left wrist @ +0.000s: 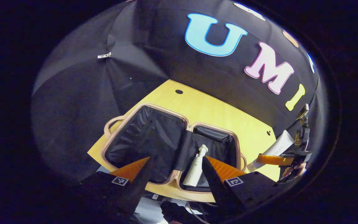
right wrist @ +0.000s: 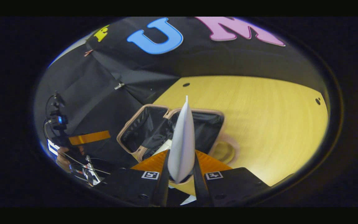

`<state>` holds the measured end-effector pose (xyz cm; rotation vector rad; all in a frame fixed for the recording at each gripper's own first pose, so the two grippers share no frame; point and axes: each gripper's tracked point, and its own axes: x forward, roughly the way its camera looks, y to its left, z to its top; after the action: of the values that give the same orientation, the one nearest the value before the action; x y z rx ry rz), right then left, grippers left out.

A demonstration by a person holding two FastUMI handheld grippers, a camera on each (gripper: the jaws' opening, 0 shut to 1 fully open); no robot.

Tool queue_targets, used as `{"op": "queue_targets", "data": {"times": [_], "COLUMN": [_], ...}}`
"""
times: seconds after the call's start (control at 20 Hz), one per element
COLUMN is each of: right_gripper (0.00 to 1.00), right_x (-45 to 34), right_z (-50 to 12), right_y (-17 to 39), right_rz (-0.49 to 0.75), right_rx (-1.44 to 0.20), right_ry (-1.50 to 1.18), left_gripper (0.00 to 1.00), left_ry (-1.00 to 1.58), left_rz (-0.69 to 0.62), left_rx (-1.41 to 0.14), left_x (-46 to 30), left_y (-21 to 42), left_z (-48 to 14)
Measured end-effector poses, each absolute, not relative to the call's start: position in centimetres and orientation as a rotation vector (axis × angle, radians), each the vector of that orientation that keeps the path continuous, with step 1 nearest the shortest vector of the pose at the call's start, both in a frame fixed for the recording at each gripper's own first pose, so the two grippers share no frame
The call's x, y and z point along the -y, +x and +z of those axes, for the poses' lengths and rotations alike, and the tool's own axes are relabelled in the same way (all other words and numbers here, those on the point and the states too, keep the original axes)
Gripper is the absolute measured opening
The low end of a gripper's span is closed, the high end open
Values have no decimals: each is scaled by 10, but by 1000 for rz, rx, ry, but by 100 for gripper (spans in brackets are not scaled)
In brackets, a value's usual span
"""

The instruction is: First open the suitcase, pack the skin care products into it, and then close the suitcase.

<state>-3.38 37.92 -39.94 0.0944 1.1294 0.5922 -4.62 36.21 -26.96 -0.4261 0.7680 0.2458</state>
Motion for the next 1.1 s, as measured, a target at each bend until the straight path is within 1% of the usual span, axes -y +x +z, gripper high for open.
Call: {"op": "queue_targets", "data": {"times": [0.05,0.2,0.25,0.4,0.45,0.6,0.7,0.75,0.8,0.85,1.05,1.1], "right_gripper": [39,39,39,39,39,39,39,33,49,44,84,98], "right_x": [-383,-402,-401,-397,-394,-385,-379,-377,-380,-390,-410,-412], "right_z": [-414,-453,-467,-501,-509,-527,-537,-540,-538,-533,-506,-494], "right_y": [-39,-57,-62,-72,-74,-83,-88,-86,-83,-81,-75,-74], "right_rz": [572,507,469,328,278,178,118,104,110,133,225,259], "right_rx": [-1165,-1352,-1421,-1557,-1577,-1635,-1654,-1642,-1621,-1608,-1510,-1463], "right_ry": [73,98,89,53,44,4,-3,-2,7,45,80,73], "left_gripper": [97,97,97,97,97,97,97,97,97,97,97,97], "left_ry": [-443,-536,-554,-538,-528,-526,-531,-532,-537,-553,-588,-589], "left_rz": [288,341,353,386,396,400,425,459,478,481,492,492], "left_rx": [-746,-717,-714,-726,-730,-727,-758,-787,-815,-832,-875,-889], "left_x": [-382,-421,-434,-475,-489,-513,-528,-537,-546,-551,-578,-585], "left_y": [-53,-67,-71,-75,-74,-65,-60,-60,-59,-57,-41,-34], "left_z": [-270,-275,-280,-297,-297,-297,-313,-324,-333,-343,-366,-373]}}
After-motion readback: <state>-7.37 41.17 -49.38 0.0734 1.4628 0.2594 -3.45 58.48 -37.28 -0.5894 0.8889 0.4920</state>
